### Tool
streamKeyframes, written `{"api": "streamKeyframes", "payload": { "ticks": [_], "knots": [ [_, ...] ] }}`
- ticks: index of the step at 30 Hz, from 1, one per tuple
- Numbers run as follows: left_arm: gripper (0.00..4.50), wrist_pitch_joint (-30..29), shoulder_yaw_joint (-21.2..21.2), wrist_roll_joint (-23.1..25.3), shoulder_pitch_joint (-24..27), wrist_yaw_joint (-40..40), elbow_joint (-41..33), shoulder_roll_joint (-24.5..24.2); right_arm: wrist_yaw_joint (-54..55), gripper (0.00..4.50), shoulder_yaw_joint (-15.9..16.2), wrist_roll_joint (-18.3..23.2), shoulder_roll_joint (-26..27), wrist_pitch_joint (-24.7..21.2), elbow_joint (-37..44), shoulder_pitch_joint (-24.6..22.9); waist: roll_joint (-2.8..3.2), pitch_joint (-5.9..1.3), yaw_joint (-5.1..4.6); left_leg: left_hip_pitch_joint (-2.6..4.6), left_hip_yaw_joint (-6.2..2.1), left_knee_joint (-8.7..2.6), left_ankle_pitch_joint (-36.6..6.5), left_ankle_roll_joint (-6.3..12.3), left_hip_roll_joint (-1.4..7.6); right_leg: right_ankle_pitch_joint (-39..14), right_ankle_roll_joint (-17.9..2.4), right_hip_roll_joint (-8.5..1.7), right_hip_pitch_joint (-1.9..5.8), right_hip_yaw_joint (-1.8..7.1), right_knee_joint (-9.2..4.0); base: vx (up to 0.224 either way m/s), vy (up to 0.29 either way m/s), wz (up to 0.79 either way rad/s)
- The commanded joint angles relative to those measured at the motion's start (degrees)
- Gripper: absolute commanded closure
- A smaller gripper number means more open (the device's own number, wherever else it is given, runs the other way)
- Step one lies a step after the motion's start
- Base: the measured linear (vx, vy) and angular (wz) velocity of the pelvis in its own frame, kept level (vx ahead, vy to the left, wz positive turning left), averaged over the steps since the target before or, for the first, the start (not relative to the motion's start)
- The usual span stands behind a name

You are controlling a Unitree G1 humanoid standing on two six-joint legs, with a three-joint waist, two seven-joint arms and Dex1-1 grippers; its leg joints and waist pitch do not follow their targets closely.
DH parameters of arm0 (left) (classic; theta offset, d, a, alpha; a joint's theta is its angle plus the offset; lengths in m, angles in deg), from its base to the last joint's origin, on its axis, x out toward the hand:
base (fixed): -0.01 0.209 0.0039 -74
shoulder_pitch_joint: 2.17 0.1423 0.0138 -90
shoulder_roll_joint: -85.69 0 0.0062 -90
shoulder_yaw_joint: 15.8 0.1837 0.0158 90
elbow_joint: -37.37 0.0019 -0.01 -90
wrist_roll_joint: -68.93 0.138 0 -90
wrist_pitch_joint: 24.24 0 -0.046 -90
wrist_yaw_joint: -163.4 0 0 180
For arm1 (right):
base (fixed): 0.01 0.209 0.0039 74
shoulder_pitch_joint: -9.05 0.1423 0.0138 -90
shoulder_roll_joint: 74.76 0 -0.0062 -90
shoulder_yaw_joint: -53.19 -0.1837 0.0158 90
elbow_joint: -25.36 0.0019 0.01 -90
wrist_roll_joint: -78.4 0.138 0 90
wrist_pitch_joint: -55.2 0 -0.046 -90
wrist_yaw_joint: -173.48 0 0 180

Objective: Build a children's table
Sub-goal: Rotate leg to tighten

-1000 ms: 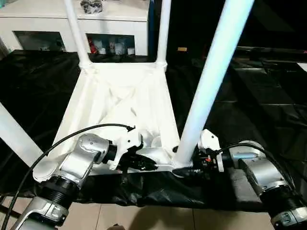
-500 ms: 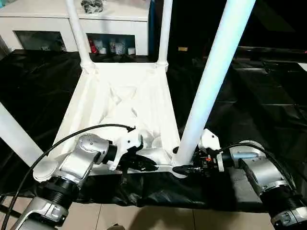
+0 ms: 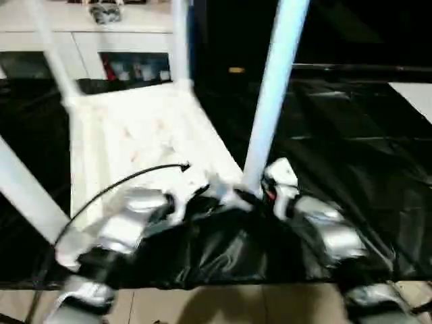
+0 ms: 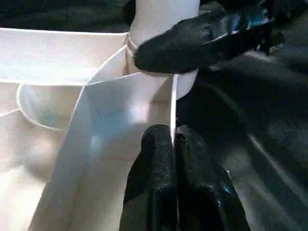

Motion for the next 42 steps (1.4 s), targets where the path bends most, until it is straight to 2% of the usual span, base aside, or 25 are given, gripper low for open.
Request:
{"api": "streamKeyframes", "payload": {
  "ticks": [1,2,3,5,7,8,11,12,14,16,22,25,27,28,30,31,33,34,37,40,42],
  "knots": [
    [4.50,-0.18,2.50,-1.64,-0.92,-1.39,-2.13,4.59,2.91,1.88,2.23,-1.35,3.41,-2.82,-1.96,0.38,-0.22,-2.57,0.26,-0.18,-0.43,-4.23,-18.95,-0.02,0.74,-28.83,-5.96,-2.54,1.88,1.75,-5.60,0.000,0.000,0.00],
    [4.50,-0.29,2.76,-1.29,-1.08,-2.99,-1.86,6.08,3.90,1.88,2.06,-1.25,5.17,-2.64,-1.87,0.53,0.00,-2.57,0.24,-0.19,-0.44,-4.23,-19.05,-0.05,0.75,-28.18,-6.14,-2.53,1.88,1.77,-5.52,0.000,0.000,0.00],
    [4.50,-0.12,3.36,-0.92,-1.18,-3.71,-1.79,7.38,3.35,1.53,2.19,-0.77,7.21,-1.16,-1.23,0.50,0.00,-2.64,0.27,-0.05,-0.36,-4.18,-19.33,0.12,0.77,-27.17,-6.29,-2.51,1.80,1.80,-5.55,0.000,0.000,0.00],
    [4.50,0.14,3.62,-0.78,-1.20,-3.63,-1.77,7.61,2.81,1.18,2.44,-0.64,7.76,-0.57,-0.87,0.44,-0.13,-2.72,0.29,-0.33,-0.34,-4.22,-18.67,0.55,0.73,-25.18,-6.82,-2.46,2.05,1.85,-5.31,0.000,0.000,0.00],
    [4.50,0.38,4.03,-0.84,-0.97,-2.48,-2.14,7.08,2.09,1.12,2.49,-0.13,7.60,-0.94,-0.29,0.23,0.05,-2.78,0.33,-0.43,-0.26,-4.21,-17.85,0.89,0.79,-22.50,-7.67,-2.44,2.14,1.95,-5.04,0.000,0.000,0.00],
    [4.50,0.39,4.07,-0.84,-0.93,-2.38,-2.19,7.01,2.03,0.88,2.47,-0.06,7.56,-1.02,-0.23,0.21,0.05,-2.77,0.34,-0.43,-0.23,-4.22,-17.78,0.95,0.79,-22.06,-7.81,-2.40,2.16,1.96,-5.02,0.000,0.000,0.00],
    [4.50,0.45,4.81,-0.93,-0.04,-0.13,-3.60,5.23,2.06,0.79,2.49,-0.16,6.15,-1.37,0.80,-0.21,0.01,-2.79,0.41,-0.28,-0.07,-4.15,-17.61,1.15,0.79,-21.17,-8.43,-2.41,2.14,2.01,-5.00,0.000,0.000,0.00],
    [4.50,0.72,4.99,-1.14,0.26,0.87,-4.01,4.70,1.74,0.64,2.59,-0.45,5.55,-1.16,0.94,-0.32,0.07,-2.83,0.48,-0.34,-0.08,-4.16,-17.23,1.17,0.83,-20.82,-8.57,-2.48,2.21,2.06,-4.93,0.000,0.000,0.00],
    [4.50,1.40,5.25,-1.58,0.86,2.95,-4.83,3.54,0.27,0.64,2.70,-0.77,4.23,-0.77,1.28,-0.59,0.14,-2.89,0.60,-0.34,-0.14,-4.19,-16.74,1.18,0.94,-20.05,-8.77,-2.52,2.26,2.06,-4.77,0.000,0.000,0.00],
    [4.50,2.71,5.48,-2.66,1.86,7.04,-6.28,1.38,-4.12,0.64,2.89,-0.91,1.43,0.28,2.00,-1.11,0.22,-2.97,0.75,-0.54,0.00,-4.06,-15.29,1.74,1.03,-15.68,-9.73,-2.35,2.46,2.15,-4.34,0.000,0.000,0.00],
    [4.50,3.83,5.49,-5.54,3.41,15.36,-8.94,-3.27,-19.64,0.64,6.13,0.28,-6.11,3.95,4.81,-2.92,0.02,-3.16,1.31,-0.46,0.28,-3.54,-12.17,3.69,1.06,-8.72,-12.47,-2.25,2.80,2.20,-3.42,0.000,0.000,0.00],
    [4.50,3.72,5.49,-5.74,3.52,17.29,-9.05,-4.91,-25.33,0.64,7.62,0.92,-8.67,4.00,6.32,-3.65,0.10,-3.02,1.73,-0.01,0.45,-3.56,-13.01,3.87,1.15,-9.84,-13.16,-2.20,2.65,2.20,-3.62,0.000,0.000,0.00],
    [4.50,3.84,5.55,-5.79,3.60,18.82,-8.88,-6.12,-29.31,0.64,8.45,1.48,-10.41,4.05,7.30,-4.09,0.01,-2.95,1.91,-0.05,0.44,-3.63,-13.87,3.77,1.21,-11.61,-12.66,-2.21,2.67,2.18,-3.65,0.000,0.000,0.00],
    [4.50,4.16,5.63,-5.97,3.61,20.63,-8.64,-7.45,-33.93,0.80,9.17,2.62,-12.20,3.61,8.68,-4.50,0.08,-2.86,1.91,0.04,0.51,-3.67,-14.36,3.71,1.27,-12.23,-12.64,-2.23,2.43,2.25,-3.77,0.000,0.000,0.00],
    [4.50,4.22,5.64,-6.30,3.51,22.04,-8.48,-8.41,-37.54,0.99,9.48,3.93,-13.40,2.85,9.93,-4.75,-0.08,-2.78,2.30,0.04,0.49,-3.72,-15.30,3.65,1.37,-14.04,-12.18,-2.17,2.54,2.24,-3.82,0.000,0.000,0.00],
    [4.50,4.21,5.63,-6.45,3.29,22.54,-8.30,-8.70,-39.47,0.99,9.74,4.76,-13.92,2.06,10.56,-4.80,-0.15,-2.77,2.40,0.26,0.58,-3.72,-15.78,3.49,1.47,-14.58,-12.30,-2.15,2.29,2.28,-3.92,0.000,0.000,0.00],
    [4.50,4.10,5.67,-6.66,2.87,23.36,-8.08,-9.12,-43.37,1.06,11.06,5.67,-15.29,1.08,11.63,-5.08,-0.32,-2.79,2.80,0.28,0.56,-3.71,-15.55,3.26,1.51,-14.79,-12.40,-2.26,2.36,2.28,-3.88,0.000,0.000,0.00],
    [4.50,4.04,5.66,-6.70,2.79,23.55,-8.05,-9.15,-44.35,1.25,11.51,5.79,-15.64,0.71,12.14,-5.31,-0.30,-2.76,2.93,0.36,0.60,-3.69,-15.61,3.28,1.55,-14.86,-12.37,-2.24,2.27,2.33,-3.88,0.000,0.000,0.00],
    [4.50,4.02,5.83,-6.77,2.67,23.99,-7.97,-9.27,-46.17,1.43,12.57,5.96,-16.37,-0.20,13.32,-5.86,-0.40,-2.80,3.05,0.00,0.46,-3.78,-14.70,2.89,1.46,-15.32,-11.87,-2.43,2.52,2.34,-3.84,0.000,0.000,0.00],
    [4.50,4.26,6.09,-7.04,2.64,24.33,-7.76,-9.48,-47.59,1.76,13.54,5.96,-16.90,-0.85,14.33,-6.36,-0.44,-2.84,3.09,-0.07,0.39,-3.76,-14.45,2.73,1.39,-15.69,-11.34,-2.45,2.60,2.34,-3.88,0.000,0.000,0.00],
    [4.50,4.37,6.08,-7.06,2.63,24.61,-7.65,-9.48,-48.05,1.81,13.59,5.88,-16.94,-1.07,14.64,-6.55,-0.41,-2.86,3.04,-0.11,0.39,-3.76,-14.21,2.76,1.38,-15.40,-11.37,-2.42,2.56,2.32,-3.86,0.000,0.000,0.00]
  ]
}}
